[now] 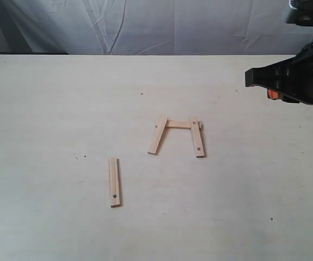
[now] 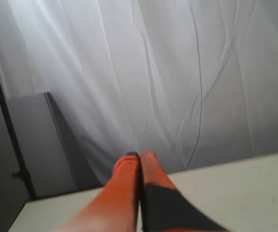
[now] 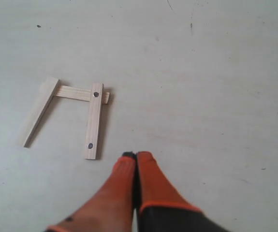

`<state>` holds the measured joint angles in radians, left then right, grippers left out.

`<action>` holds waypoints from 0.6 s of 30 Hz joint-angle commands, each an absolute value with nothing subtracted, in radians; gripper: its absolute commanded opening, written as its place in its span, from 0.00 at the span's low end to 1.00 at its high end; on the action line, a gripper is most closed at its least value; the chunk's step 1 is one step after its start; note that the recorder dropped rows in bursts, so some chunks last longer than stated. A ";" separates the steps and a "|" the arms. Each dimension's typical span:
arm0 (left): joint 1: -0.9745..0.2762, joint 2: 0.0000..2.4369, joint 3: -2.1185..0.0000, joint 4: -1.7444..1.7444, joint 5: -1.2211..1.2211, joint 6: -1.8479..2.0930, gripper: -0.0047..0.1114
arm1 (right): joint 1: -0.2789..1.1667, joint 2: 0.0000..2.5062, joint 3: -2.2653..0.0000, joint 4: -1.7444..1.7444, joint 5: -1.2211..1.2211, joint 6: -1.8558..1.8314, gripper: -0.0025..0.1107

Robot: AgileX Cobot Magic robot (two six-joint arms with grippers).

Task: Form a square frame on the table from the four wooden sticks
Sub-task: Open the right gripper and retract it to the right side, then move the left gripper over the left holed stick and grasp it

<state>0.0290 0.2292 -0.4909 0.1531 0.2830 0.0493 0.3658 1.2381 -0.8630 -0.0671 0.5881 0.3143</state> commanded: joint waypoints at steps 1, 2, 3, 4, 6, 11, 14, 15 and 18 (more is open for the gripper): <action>0.029 0.470 -0.629 0.140 0.543 0.206 0.04 | 0.360 1.231 -0.862 -0.064 0.579 0.308 0.03; 0.029 0.537 -0.653 0.097 0.602 0.281 0.04 | 0.360 1.231 -0.862 -0.061 0.581 0.308 0.03; 0.029 0.591 -0.670 0.060 0.645 0.343 0.04 | 0.360 1.231 -0.862 -0.061 0.584 0.308 0.03; 0.029 0.660 -0.688 0.010 0.691 0.422 0.04 | 0.360 1.231 -0.862 -0.058 0.585 0.308 0.03; 0.029 0.784 -0.714 -0.084 0.736 0.558 0.04 | 0.360 1.231 -0.862 -0.052 0.586 0.308 0.03; -0.011 1.083 -0.782 -0.297 0.731 0.875 0.04 | 0.360 1.231 -0.862 -0.039 0.586 0.308 0.03; -0.073 1.248 -0.847 -0.369 0.733 1.072 0.04 | 0.360 1.231 -0.862 -0.032 0.579 0.308 0.03; -0.092 1.290 -0.872 -0.374 0.733 1.121 0.04 | 0.360 1.231 -0.862 -0.032 0.579 0.308 0.03; -0.160 1.430 -0.951 -0.374 0.737 1.268 0.04 | 0.360 1.231 -0.862 -0.032 0.566 0.308 0.03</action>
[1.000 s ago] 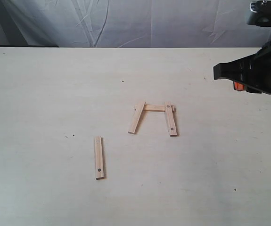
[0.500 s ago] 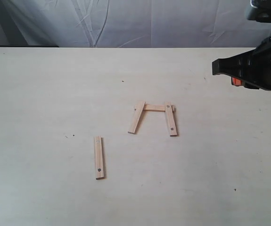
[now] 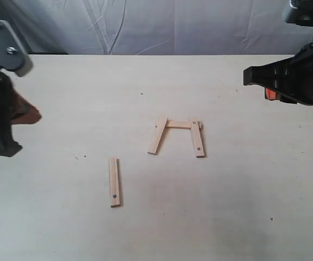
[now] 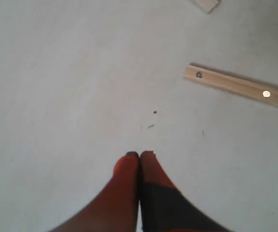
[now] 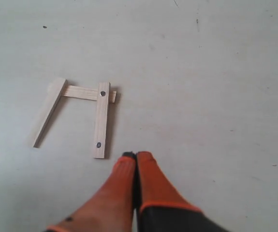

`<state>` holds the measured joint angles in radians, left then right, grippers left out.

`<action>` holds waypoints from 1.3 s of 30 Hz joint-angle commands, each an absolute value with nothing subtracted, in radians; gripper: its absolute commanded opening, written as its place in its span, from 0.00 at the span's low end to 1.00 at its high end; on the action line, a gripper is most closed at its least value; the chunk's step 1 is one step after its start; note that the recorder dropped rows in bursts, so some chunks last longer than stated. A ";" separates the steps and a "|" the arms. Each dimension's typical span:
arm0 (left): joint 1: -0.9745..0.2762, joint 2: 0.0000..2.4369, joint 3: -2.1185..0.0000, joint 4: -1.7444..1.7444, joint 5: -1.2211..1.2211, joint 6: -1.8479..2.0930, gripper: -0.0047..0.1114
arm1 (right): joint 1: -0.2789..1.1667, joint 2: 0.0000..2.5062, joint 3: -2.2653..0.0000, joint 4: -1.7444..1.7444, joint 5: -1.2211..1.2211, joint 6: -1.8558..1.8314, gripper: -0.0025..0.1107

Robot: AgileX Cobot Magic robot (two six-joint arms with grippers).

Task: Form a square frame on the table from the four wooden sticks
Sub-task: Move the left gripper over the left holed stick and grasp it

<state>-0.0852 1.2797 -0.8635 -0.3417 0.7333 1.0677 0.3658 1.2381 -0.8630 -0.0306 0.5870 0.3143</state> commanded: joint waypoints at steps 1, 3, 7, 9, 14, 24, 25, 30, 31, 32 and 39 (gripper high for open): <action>-0.180 1.485 -0.985 -0.374 0.742 1.318 0.04 | 0.360 1.231 -0.862 -0.032 0.562 0.308 0.03; -0.229 1.608 -1.065 -0.374 0.771 1.438 0.04 | 0.360 1.231 -0.862 -0.032 0.555 0.308 0.03; -0.306 1.801 -1.174 -0.377 0.821 1.776 0.04 | 0.360 1.231 -0.862 -0.032 0.539 0.308 0.03; -0.344 1.859 -1.190 -0.377 0.829 1.934 0.04 | 0.360 1.231 -0.862 -0.032 0.541 0.310 0.02; -0.394 1.935 -1.190 -0.292 0.807 2.128 0.07 | 0.360 1.278 -0.862 -0.015 0.535 0.310 0.02; -0.393 1.937 -1.183 -0.247 0.834 2.128 0.41 | 0.360 1.302 -0.862 -0.013 0.535 0.312 0.02; -0.393 1.937 -1.179 -0.240 0.834 2.128 0.41 | 0.360 1.302 -0.862 -0.013 0.535 0.312 0.02; -0.398 1.935 -1.153 -0.213 0.834 2.128 0.41 | 0.360 1.302 -0.862 -0.013 0.531 0.312 0.02; -0.412 1.931 -1.153 -0.212 0.829 2.128 0.41 | 0.360 1.302 -0.862 -0.008 0.528 0.312 0.02; -0.422 1.931 -1.153 -0.210 0.828 2.128 0.41 | 0.360 1.302 -0.862 -0.006 0.528 0.312 0.02; -0.471 1.931 -1.151 -0.102 0.808 2.128 0.41 | 0.360 1.302 -0.862 0.009 0.526 0.312 0.02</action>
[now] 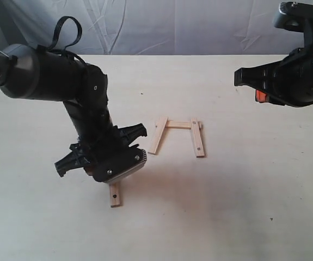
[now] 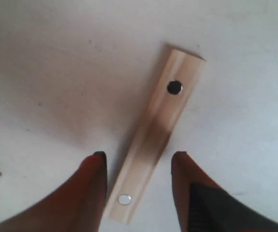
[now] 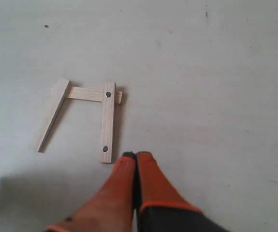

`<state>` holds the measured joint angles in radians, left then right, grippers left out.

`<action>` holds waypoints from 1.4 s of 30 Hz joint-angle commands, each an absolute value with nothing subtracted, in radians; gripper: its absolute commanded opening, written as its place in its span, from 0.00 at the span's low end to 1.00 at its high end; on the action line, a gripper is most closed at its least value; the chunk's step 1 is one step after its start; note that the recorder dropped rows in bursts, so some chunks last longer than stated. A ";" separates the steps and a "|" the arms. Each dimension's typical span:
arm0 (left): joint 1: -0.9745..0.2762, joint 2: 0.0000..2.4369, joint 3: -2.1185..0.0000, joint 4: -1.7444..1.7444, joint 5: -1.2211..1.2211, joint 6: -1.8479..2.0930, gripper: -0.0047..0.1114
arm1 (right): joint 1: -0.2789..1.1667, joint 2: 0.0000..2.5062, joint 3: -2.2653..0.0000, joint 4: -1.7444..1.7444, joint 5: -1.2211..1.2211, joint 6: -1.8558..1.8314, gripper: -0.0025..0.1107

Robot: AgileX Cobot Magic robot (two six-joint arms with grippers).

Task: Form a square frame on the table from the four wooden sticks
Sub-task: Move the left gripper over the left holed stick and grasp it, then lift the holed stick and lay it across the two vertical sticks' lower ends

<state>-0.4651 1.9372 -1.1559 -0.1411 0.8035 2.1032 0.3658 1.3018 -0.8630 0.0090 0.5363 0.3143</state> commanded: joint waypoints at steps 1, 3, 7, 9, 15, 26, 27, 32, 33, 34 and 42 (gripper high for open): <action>-0.471 1.931 -1.146 -0.102 0.799 2.128 0.41 | 0.360 1.302 -0.862 0.009 0.526 0.312 0.02; -0.471 1.931 -1.121 -0.106 0.760 2.128 0.41 | 0.360 1.302 -0.862 0.009 0.523 0.312 0.02; -0.471 1.931 -1.094 -0.100 0.721 2.128 0.41 | 0.360 1.302 -0.862 0.009 0.523 0.312 0.02; -0.471 1.931 -1.088 -0.100 0.715 2.128 0.41 | 0.360 1.302 -0.862 0.018 0.521 0.312 0.02; -0.471 1.931 -1.083 -0.107 0.710 2.128 0.40 | 0.360 1.302 -0.862 0.034 0.513 0.312 0.02; -0.471 1.903 -1.083 -0.111 0.694 2.128 0.40 | 0.360 1.302 -0.862 0.034 0.511 0.312 0.02; -0.471 1.894 -1.083 -0.111 0.687 2.128 0.40 | 0.360 1.302 -0.862 0.034 0.509 0.312 0.02; -0.471 1.876 -1.083 -0.121 0.689 2.128 0.40 | 0.360 1.302 -0.862 0.036 0.509 0.312 0.02; -0.471 1.884 -1.083 -0.121 0.694 2.128 0.40 | 0.360 1.302 -0.862 0.036 0.509 0.312 0.02; -0.471 1.892 -1.083 -0.118 0.696 2.128 0.40 | 0.360 1.302 -0.862 0.036 0.509 0.312 0.02; -0.496 1.924 -1.083 -0.092 0.694 2.128 0.40 | 0.360 1.302 -0.862 0.036 0.507 0.312 0.02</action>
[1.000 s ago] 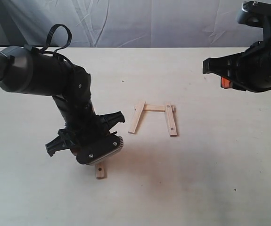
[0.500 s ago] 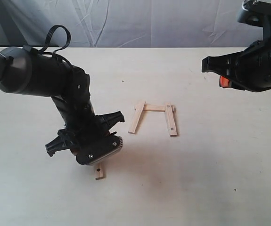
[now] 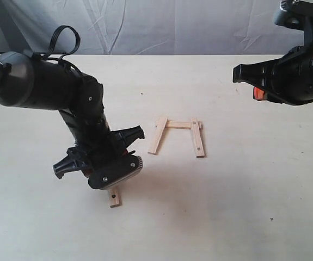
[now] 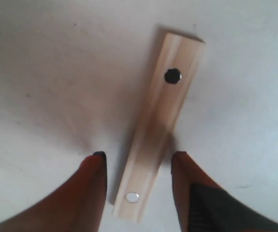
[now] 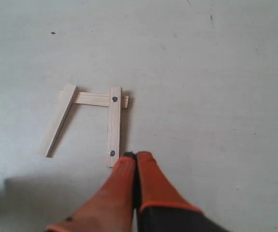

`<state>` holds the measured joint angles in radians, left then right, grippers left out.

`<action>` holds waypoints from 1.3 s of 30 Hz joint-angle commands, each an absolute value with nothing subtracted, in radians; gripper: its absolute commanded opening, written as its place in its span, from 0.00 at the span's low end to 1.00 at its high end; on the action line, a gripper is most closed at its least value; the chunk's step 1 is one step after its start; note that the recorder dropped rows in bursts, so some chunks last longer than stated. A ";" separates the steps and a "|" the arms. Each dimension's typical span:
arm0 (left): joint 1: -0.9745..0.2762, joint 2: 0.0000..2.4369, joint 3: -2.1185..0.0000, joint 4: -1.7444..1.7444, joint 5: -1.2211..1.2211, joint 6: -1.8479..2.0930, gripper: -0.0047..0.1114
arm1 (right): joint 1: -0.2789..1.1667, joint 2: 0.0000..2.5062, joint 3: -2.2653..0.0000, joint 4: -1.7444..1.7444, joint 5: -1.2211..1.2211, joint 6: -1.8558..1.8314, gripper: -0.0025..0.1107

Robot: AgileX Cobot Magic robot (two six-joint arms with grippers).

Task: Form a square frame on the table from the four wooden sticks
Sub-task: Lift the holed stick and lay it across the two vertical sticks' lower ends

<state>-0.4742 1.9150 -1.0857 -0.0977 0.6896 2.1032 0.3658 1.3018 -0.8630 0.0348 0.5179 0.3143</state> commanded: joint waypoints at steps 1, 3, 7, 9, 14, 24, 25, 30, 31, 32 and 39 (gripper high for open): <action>-0.498 1.926 -1.083 -0.088 0.694 2.128 0.40 | 0.360 1.302 -0.862 0.036 0.507 0.312 0.02; -0.500 1.931 -1.083 -0.086 0.696 2.128 0.40 | 0.360 1.302 -0.862 0.036 0.506 0.312 0.02; -0.500 1.941 -1.080 -0.085 0.701 2.128 0.40 | 0.360 1.302 -0.862 0.036 0.506 0.312 0.02; -0.500 1.941 -1.076 -0.084 0.703 2.128 0.40 | 0.360 1.302 -0.862 0.036 0.506 0.312 0.02; -0.500 1.947 -1.076 -0.088 0.737 2.128 0.22 | 0.360 1.302 -0.862 0.036 0.504 0.312 0.02; -0.500 1.945 -1.065 -0.127 0.723 2.104 0.04 | 0.360 1.302 -0.862 0.036 0.504 0.312 0.02; -0.500 1.934 -1.065 -0.140 0.712 2.056 0.04 | 0.360 1.302 -0.862 0.036 0.504 0.312 0.02; -0.500 1.839 -1.067 -0.164 0.628 1.704 0.04 | 0.360 1.302 -0.864 0.036 0.508 0.312 0.02; -0.500 1.816 -1.069 -0.164 0.598 1.633 0.04 | 0.360 1.300 -0.866 0.036 0.508 0.312 0.02; -0.500 1.795 -1.077 -0.164 0.575 1.566 0.04 | 0.360 1.297 -0.868 0.031 0.517 0.312 0.02; -0.500 1.763 -1.213 -0.164 0.625 1.364 0.04 | 0.252 1.265 -0.924 0.028 0.599 0.314 0.02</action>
